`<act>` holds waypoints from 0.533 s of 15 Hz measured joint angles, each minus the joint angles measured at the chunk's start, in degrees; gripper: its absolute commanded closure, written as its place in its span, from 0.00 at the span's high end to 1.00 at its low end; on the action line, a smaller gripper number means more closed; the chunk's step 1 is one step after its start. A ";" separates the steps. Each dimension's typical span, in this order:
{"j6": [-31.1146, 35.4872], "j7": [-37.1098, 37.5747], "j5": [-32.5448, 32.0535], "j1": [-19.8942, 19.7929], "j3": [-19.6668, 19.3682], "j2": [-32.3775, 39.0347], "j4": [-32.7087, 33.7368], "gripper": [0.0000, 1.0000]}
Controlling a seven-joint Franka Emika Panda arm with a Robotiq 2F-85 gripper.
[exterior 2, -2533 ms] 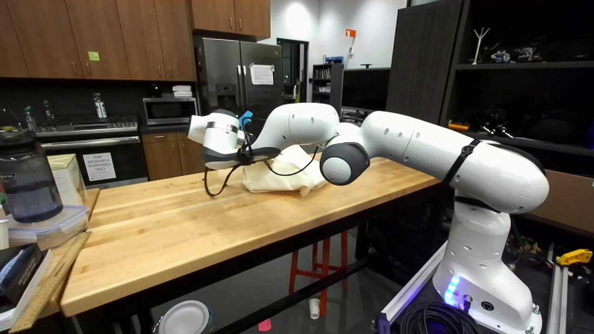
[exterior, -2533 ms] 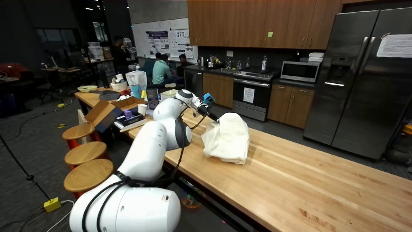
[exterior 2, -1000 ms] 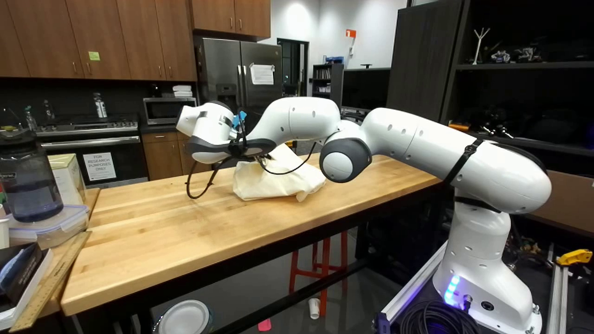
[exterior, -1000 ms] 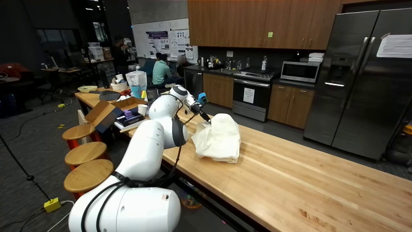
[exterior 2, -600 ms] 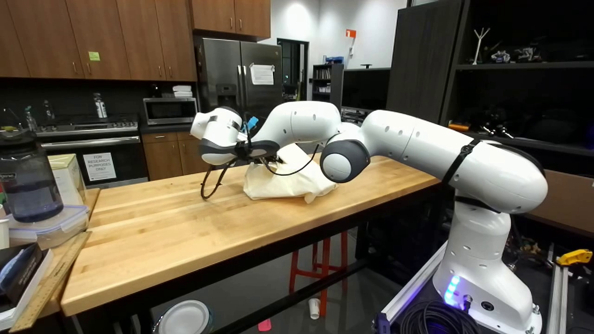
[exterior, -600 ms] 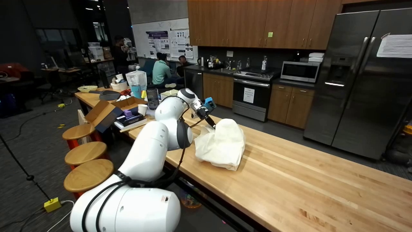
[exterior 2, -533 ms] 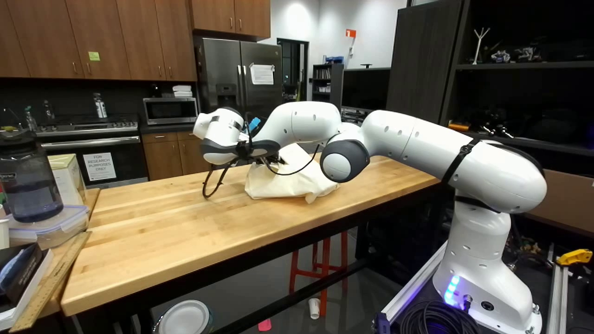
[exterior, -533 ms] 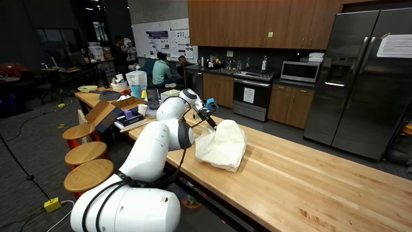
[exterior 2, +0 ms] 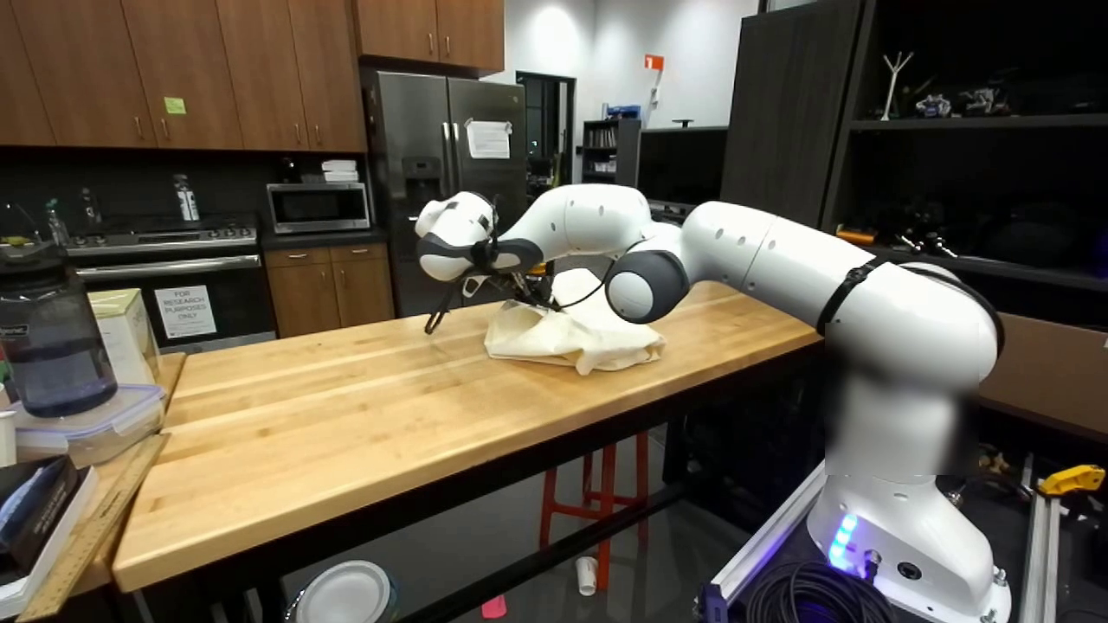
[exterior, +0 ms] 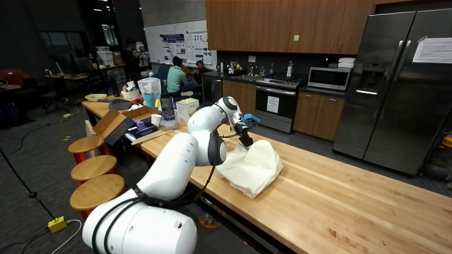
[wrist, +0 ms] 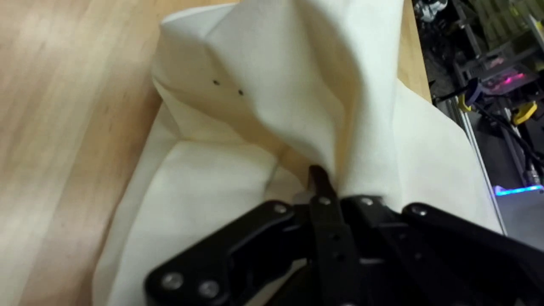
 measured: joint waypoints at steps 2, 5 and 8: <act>0.00 3.76 2.43 -2.28 0.23 -0.77 0.00 0.01; -0.04 9.54 6.74 -5.30 0.87 -2.13 -0.01 0.01; -0.53 15.75 11.87 -7.94 1.98 -3.30 -0.09 0.01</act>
